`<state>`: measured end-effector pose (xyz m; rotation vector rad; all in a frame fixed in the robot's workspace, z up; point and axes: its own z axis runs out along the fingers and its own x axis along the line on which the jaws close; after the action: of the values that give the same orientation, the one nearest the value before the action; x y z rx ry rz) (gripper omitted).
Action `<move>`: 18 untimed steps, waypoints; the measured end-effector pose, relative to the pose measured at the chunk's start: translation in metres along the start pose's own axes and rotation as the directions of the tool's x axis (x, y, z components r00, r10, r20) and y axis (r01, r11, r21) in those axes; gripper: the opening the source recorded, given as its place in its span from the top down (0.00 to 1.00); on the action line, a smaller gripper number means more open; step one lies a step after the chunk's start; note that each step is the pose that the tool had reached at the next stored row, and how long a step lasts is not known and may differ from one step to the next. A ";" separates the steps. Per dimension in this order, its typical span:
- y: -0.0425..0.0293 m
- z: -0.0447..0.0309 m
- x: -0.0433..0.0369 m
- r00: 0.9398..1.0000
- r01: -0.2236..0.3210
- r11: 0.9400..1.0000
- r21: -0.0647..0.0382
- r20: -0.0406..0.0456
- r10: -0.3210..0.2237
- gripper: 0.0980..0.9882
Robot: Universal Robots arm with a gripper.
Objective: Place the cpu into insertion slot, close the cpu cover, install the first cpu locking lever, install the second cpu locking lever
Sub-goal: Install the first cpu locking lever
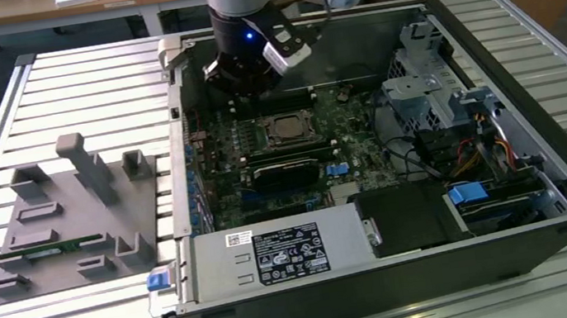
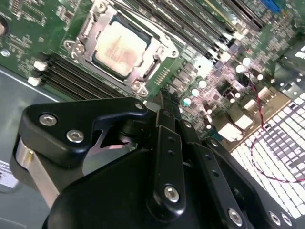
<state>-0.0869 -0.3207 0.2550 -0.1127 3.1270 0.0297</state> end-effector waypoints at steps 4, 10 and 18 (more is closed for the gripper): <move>0.0021 0.0000 0.0053 1.000 0.000 1.000 0.000 0.000 0.000 0.99; 0.0136 0.0001 0.0086 1.000 0.000 1.000 0.000 0.002 0.000 0.99; 0.0279 0.0004 0.0084 1.000 -0.003 1.000 0.000 0.003 0.003 0.99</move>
<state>-0.0973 -0.2935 0.2550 -0.1074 3.1242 0.0293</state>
